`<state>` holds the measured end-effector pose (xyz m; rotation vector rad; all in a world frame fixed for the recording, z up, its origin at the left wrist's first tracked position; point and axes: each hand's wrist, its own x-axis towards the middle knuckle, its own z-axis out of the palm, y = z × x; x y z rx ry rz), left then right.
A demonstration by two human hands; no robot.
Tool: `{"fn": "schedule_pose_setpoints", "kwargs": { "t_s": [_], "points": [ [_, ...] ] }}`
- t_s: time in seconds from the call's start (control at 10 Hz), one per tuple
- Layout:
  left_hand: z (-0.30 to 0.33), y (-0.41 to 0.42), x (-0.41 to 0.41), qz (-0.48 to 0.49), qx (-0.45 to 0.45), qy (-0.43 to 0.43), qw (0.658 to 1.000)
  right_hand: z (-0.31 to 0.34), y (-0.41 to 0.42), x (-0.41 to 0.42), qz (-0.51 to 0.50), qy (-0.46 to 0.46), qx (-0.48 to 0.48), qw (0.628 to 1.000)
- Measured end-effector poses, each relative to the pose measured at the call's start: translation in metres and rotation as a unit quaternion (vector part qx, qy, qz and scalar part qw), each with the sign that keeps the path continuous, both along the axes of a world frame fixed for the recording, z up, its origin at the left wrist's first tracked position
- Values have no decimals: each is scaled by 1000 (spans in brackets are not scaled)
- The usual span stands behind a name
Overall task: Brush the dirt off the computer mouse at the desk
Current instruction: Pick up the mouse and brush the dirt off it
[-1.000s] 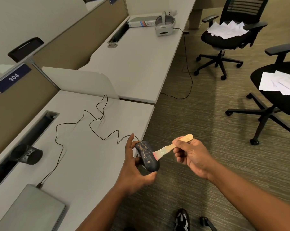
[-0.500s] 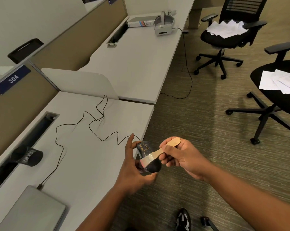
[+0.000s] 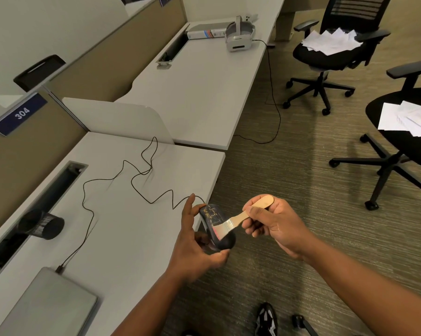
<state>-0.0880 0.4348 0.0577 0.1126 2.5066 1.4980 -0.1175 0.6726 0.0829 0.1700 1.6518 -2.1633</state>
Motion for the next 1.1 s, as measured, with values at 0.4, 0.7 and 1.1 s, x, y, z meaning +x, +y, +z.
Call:
{"fn": "schedule_pose_setpoints", "kwargs": {
  "t_s": [0.4, 0.7, 1.1],
  "points": [
    [2, -2, 4, -5, 2, 6, 1000, -2, 21, -7, -38, 23, 93, 995],
    [-2, -1, 5, 15, 9, 5, 1000, 16, 7, 4, 10, 2, -20, 1000],
    [4, 0, 11, 30, 10, 4, 1000, 6, 2, 11, 7, 14, 1, 1000]
  ]
}}
